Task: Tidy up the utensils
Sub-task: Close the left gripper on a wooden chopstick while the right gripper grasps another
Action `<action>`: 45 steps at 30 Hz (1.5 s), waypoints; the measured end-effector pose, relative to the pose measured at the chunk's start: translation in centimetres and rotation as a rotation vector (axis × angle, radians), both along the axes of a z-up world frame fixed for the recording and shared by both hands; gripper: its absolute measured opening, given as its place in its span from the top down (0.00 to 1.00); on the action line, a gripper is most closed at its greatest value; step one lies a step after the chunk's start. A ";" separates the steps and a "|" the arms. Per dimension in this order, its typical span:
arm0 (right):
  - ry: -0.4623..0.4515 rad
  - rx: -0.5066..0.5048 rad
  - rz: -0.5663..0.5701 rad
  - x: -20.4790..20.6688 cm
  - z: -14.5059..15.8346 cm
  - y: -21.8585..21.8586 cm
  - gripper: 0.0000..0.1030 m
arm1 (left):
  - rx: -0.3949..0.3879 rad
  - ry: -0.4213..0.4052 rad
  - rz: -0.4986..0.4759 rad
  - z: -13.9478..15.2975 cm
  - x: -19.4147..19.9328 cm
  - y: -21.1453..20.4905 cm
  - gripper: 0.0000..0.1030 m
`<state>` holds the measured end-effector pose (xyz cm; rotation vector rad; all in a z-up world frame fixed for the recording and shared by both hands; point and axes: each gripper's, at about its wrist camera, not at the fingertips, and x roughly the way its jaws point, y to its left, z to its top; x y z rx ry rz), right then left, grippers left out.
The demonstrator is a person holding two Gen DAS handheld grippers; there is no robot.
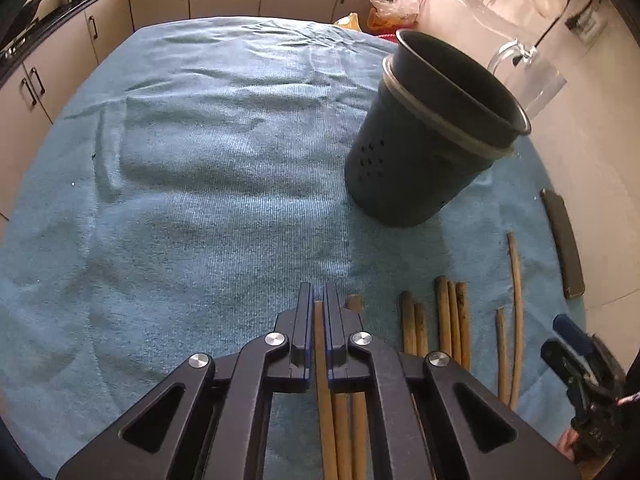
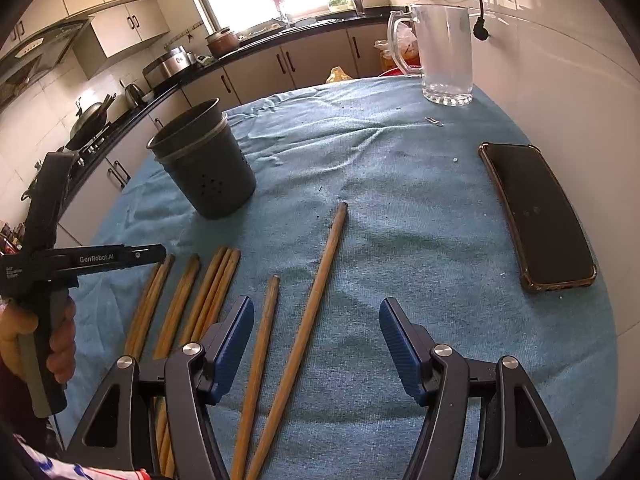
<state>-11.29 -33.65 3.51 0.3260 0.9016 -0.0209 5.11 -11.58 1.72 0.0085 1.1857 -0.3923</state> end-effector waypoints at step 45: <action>0.168 -0.136 0.028 10.1 -1.3 0.2 0.93 | 0.004 -0.036 0.054 0.7 -4.5 4.3 0.95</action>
